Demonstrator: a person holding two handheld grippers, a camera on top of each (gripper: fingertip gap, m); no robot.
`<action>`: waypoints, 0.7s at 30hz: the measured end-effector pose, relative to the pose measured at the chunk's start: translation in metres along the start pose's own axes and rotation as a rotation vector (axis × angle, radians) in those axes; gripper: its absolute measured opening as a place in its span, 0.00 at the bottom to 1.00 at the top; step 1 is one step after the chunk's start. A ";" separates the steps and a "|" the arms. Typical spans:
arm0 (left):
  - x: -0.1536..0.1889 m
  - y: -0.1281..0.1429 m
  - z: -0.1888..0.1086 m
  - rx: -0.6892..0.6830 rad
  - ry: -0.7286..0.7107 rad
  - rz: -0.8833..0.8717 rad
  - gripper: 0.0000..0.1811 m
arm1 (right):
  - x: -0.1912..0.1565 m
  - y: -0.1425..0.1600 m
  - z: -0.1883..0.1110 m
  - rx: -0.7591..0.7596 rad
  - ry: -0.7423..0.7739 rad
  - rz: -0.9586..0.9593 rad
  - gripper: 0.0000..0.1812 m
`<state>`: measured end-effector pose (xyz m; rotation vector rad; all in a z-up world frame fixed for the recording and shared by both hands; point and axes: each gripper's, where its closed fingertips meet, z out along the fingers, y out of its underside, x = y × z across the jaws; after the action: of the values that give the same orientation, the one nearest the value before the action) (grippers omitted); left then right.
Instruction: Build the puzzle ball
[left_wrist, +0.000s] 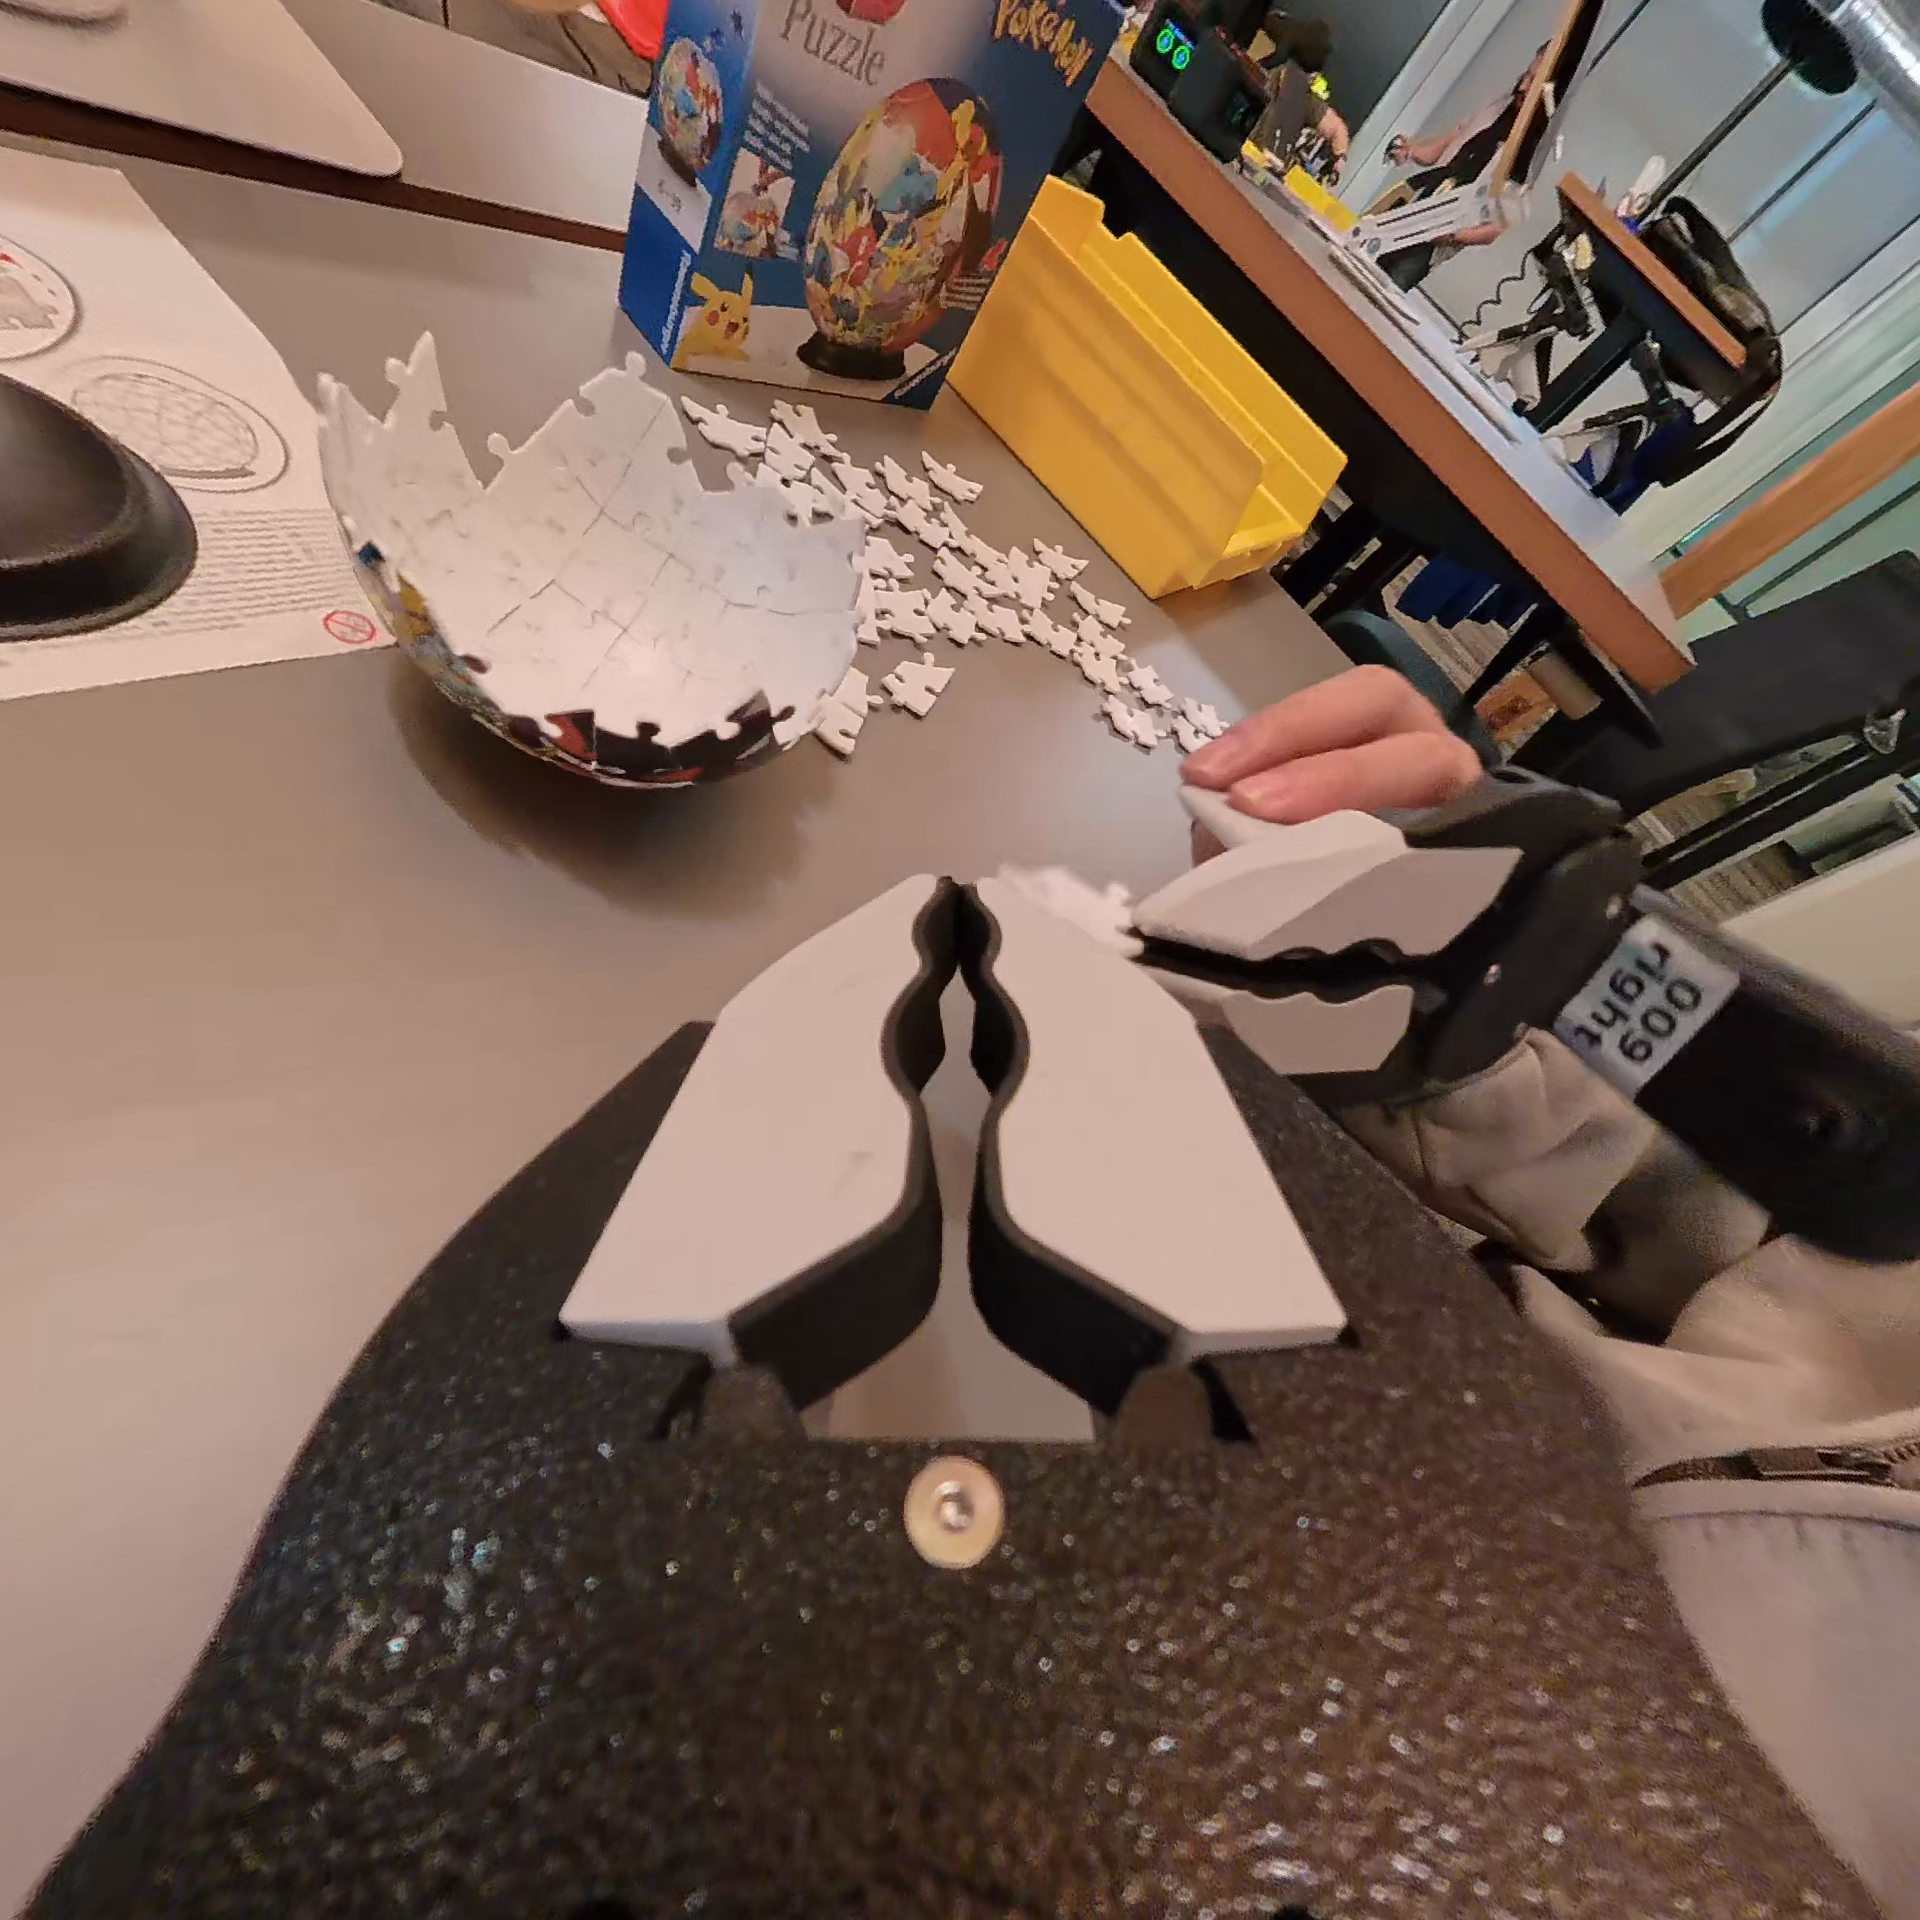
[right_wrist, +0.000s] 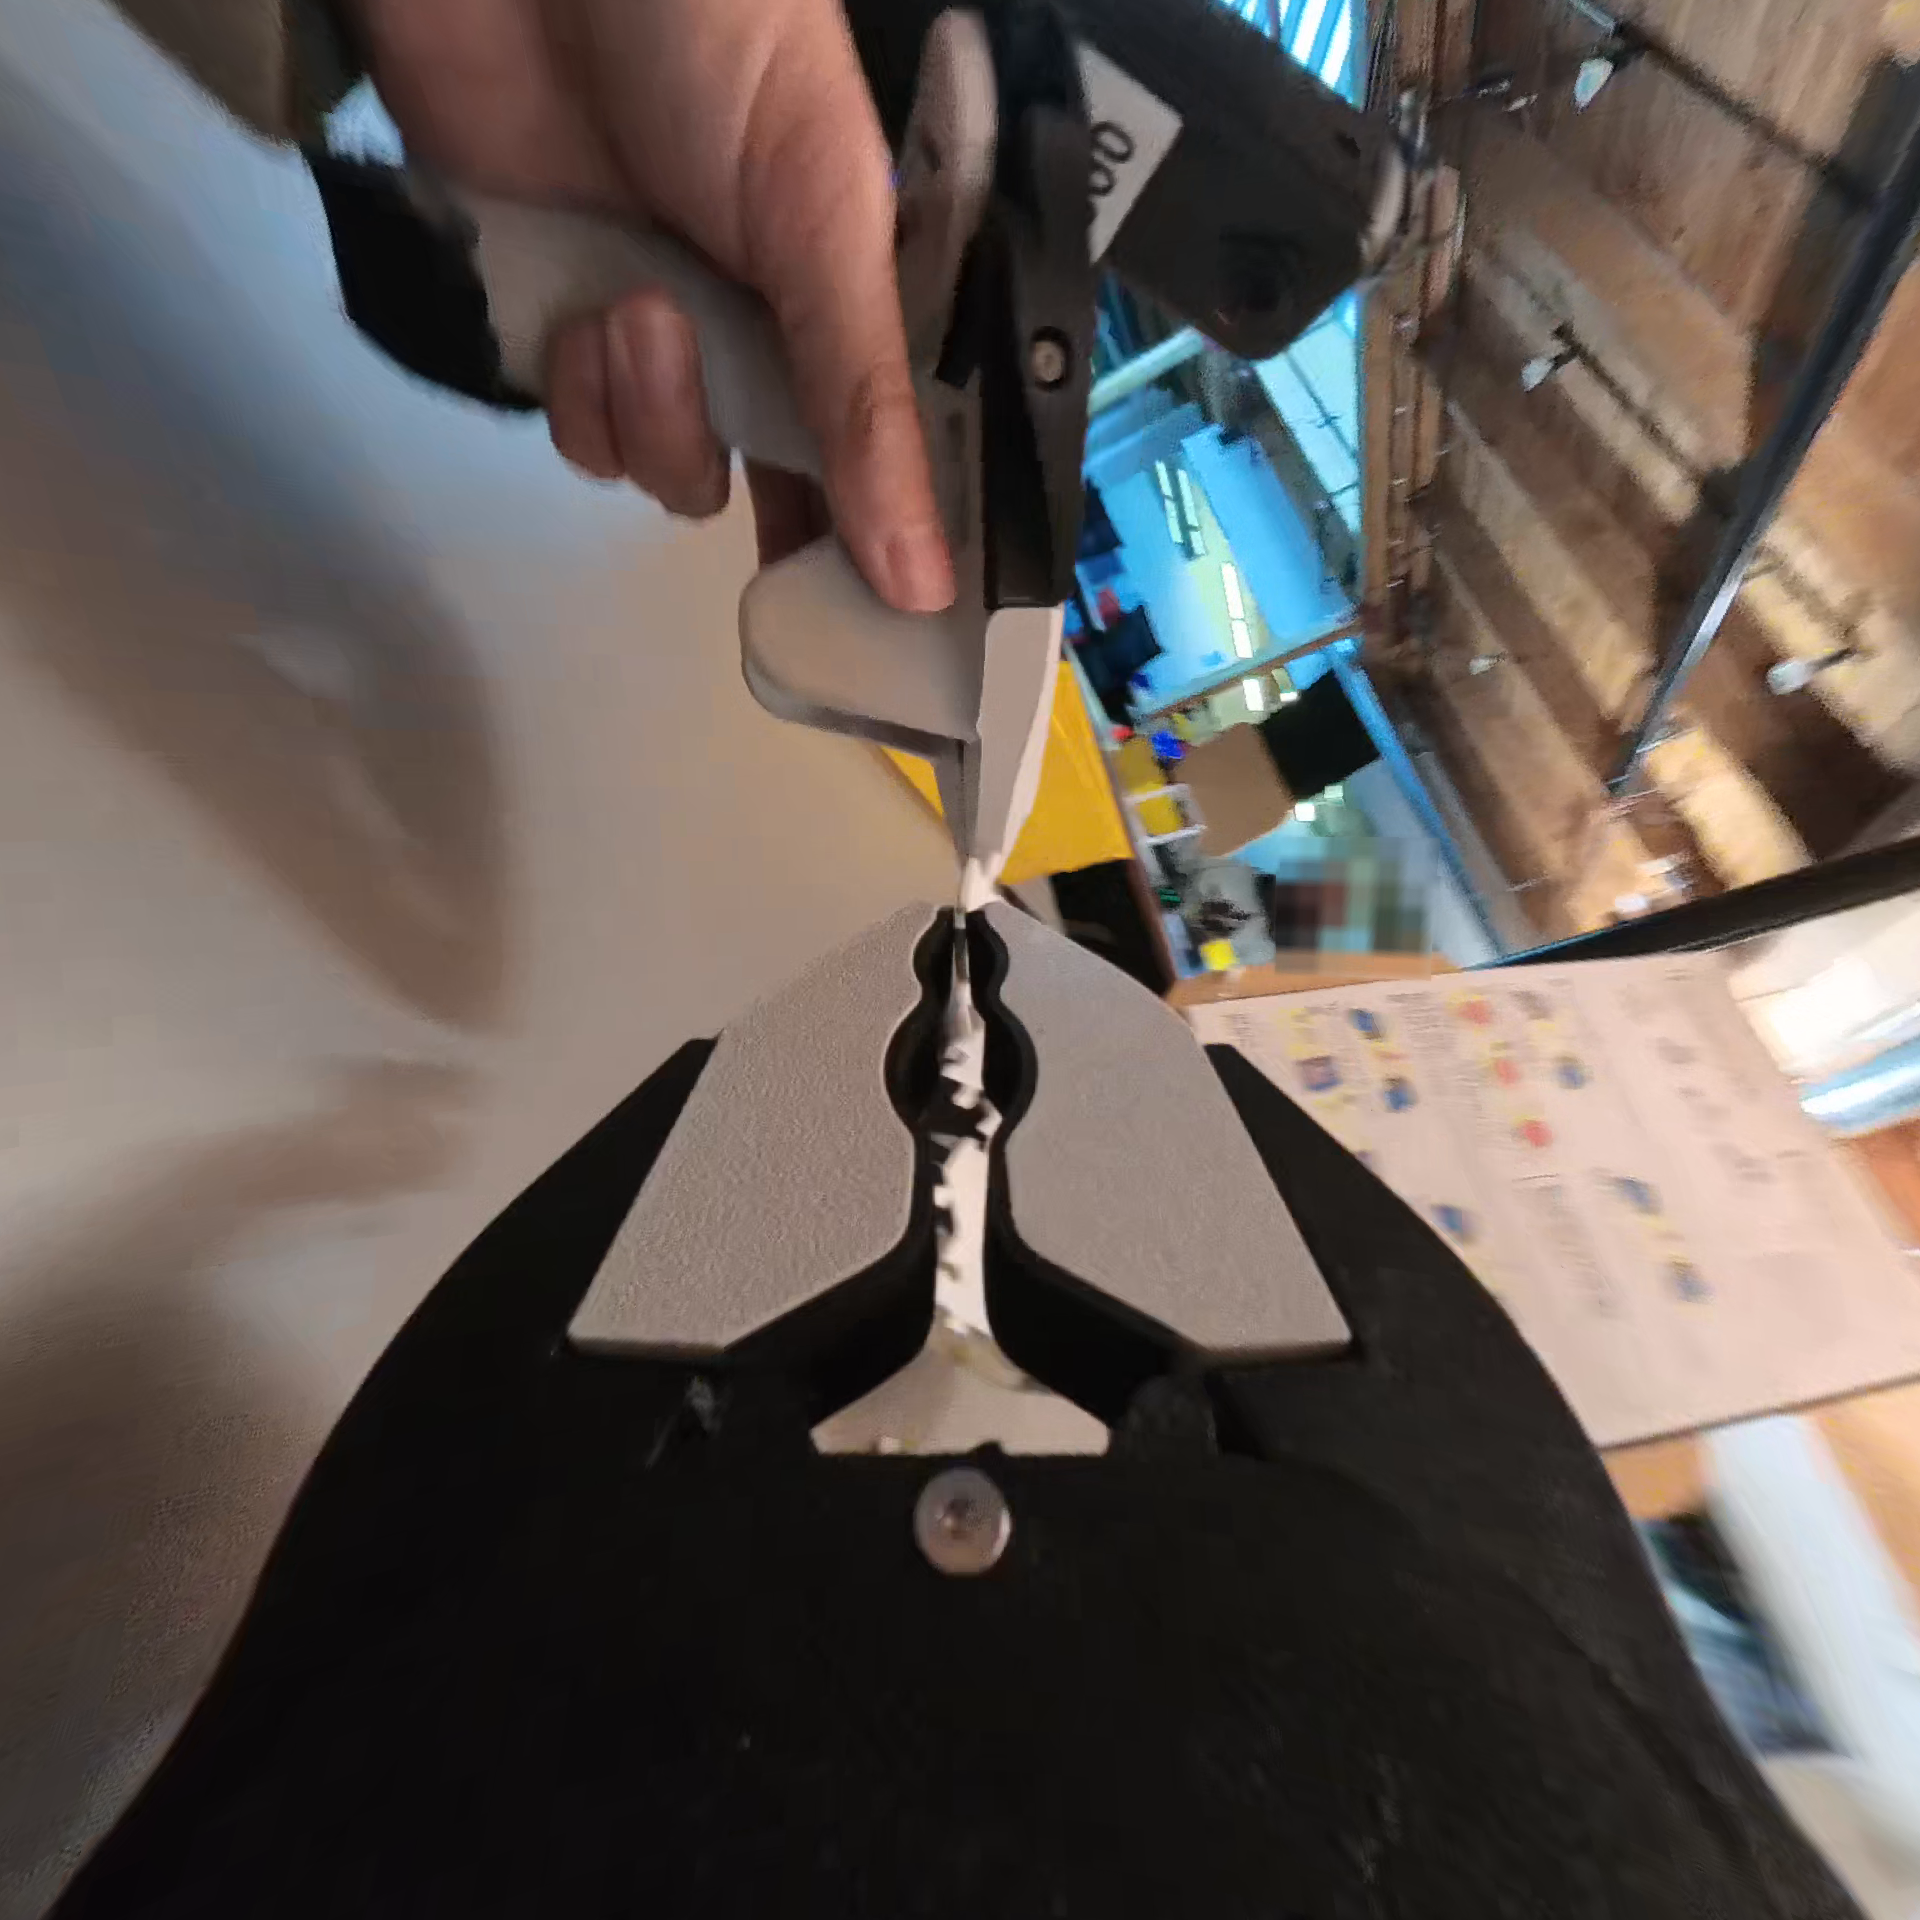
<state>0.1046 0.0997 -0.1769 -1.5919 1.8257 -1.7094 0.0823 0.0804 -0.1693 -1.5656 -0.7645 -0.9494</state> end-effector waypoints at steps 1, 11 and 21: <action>0.001 -0.001 0.000 0.004 0.009 0.009 0.00 | 0.003 -0.001 -0.002 0.023 -0.006 0.081 0.01; 0.026 0.009 0.004 -0.030 0.204 -0.237 0.14 | 0.006 0.010 -0.003 -0.140 0.133 -0.447 0.01; 0.025 0.011 0.010 -0.051 0.148 -0.147 0.01 | -0.003 0.012 0.000 -0.123 0.082 -0.435 0.02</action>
<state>0.0960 0.0724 -0.1764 -1.7001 1.8747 -1.9051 0.0912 0.0783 -0.1779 -1.4812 -1.0275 -1.3900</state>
